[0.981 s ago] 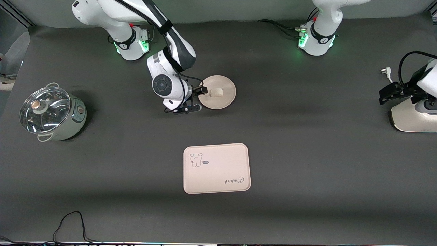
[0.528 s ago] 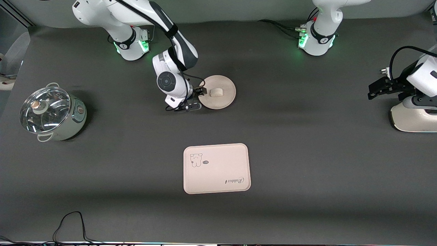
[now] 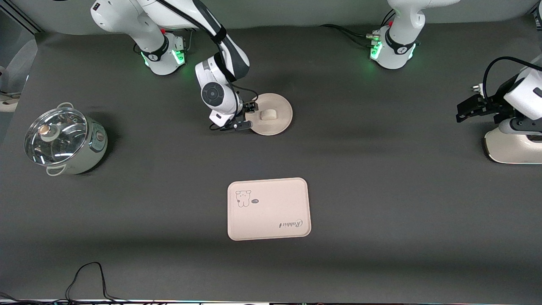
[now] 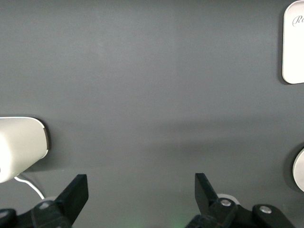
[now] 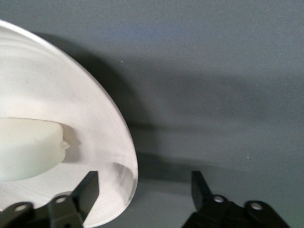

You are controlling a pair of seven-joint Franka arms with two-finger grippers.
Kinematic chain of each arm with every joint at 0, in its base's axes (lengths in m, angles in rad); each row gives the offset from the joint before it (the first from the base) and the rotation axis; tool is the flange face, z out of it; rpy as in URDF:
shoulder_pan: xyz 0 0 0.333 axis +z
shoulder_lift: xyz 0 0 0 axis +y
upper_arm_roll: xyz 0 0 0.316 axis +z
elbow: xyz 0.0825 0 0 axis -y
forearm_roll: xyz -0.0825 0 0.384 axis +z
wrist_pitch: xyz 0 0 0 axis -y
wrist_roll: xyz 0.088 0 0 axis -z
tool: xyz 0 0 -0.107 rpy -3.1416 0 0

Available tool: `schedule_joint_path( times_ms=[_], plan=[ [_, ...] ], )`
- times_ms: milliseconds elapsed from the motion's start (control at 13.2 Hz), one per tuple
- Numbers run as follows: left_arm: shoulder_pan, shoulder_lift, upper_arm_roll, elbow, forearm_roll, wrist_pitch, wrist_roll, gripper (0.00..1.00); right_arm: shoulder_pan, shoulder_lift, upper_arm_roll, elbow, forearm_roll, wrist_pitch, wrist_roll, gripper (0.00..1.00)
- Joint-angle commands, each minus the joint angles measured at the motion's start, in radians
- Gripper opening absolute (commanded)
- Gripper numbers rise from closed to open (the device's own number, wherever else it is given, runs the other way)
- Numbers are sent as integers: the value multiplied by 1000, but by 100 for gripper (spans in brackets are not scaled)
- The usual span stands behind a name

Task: Place bun in plate and plate on tray
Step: 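Close the right gripper on the plate rim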

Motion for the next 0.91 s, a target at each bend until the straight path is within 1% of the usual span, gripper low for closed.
schedule_joint_path(
  times_ms=[0, 75, 151, 302, 377, 453, 679, 830],
  plan=[
    [-10, -8, 5, -7, 12, -10, 0, 100, 23, -6, -10, -10, 52, 15, 17, 55],
    [-10, -7, 5, -7, 12, -8, -2, 100, 23, 5, -10, -9, 52, 15, 18, 50],
    [-10, -7, 2, -7, 12, -7, -2, 100, 23, 6, -10, -9, 63, 16, 18, 41],
    [-9, -7, 2, -7, 12, -5, -2, 100, 23, 6, -10, -9, 96, 16, 18, 19],
    [-7, -7, 2, -6, 12, -2, -2, 100, 25, 5, -10, -9, 97, 16, 27, 7],
    [-7, -7, 2, -7, 12, 1, -2, 100, 26, 3, -10, -7, 97, 16, 50, 0],
    [-10, -10, 0, -7, 22, -7, -2, 100, 25, -4, -13, -3, 97, 15, 55, 0],
    [-10, -8, 0, -7, 22, -4, -2, 100, 19, -41, -17, -3, 97, 3, 57, 0]
  ],
)
